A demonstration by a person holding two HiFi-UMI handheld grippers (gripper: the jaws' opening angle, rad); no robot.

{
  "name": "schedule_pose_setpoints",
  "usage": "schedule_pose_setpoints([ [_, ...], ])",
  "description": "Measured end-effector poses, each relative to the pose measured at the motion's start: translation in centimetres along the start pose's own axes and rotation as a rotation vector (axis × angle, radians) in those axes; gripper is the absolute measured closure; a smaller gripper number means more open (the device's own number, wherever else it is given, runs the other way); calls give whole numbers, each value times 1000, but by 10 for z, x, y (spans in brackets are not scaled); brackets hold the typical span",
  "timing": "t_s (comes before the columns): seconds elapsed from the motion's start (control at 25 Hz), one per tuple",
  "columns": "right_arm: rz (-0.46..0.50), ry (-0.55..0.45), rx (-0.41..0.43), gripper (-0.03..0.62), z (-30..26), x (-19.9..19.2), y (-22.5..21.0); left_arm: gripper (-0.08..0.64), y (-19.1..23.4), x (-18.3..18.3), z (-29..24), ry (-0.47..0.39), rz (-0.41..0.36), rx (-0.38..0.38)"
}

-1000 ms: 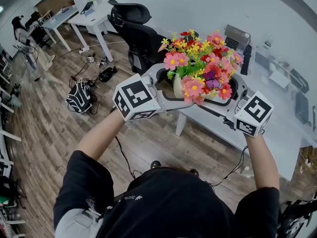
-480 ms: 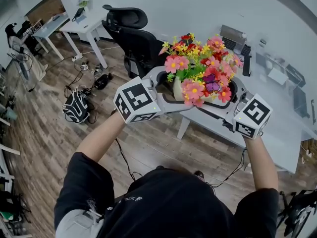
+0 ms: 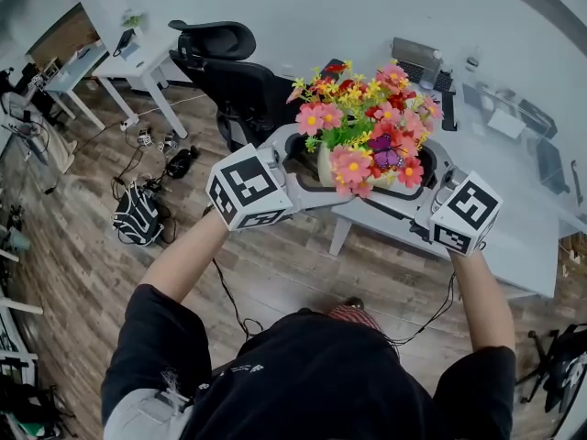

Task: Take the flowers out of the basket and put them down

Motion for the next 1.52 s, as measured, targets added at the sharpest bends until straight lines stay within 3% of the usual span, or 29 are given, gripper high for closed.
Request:
schedule_pose_setpoints([
  [0.4,16,1,-13,155,8,-3,-10,126,5,1,-14,-9,-17,-5],
  [0.72,4,-17,2,155,33,-7,-48,126,16,14,-54,8,-12,6],
  [1.52,22,-49,40,155,36,-10,-87,126,39,19,-78,3,-26,52],
])
Point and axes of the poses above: the fingertips, and each gripper's own axes: z backward along the fingers, y to its left, x out of its top, the point moved 8 cm from there along z, backward along the fingers, and after that the axes turned 1 degree about -z, right-handed, at the moved point
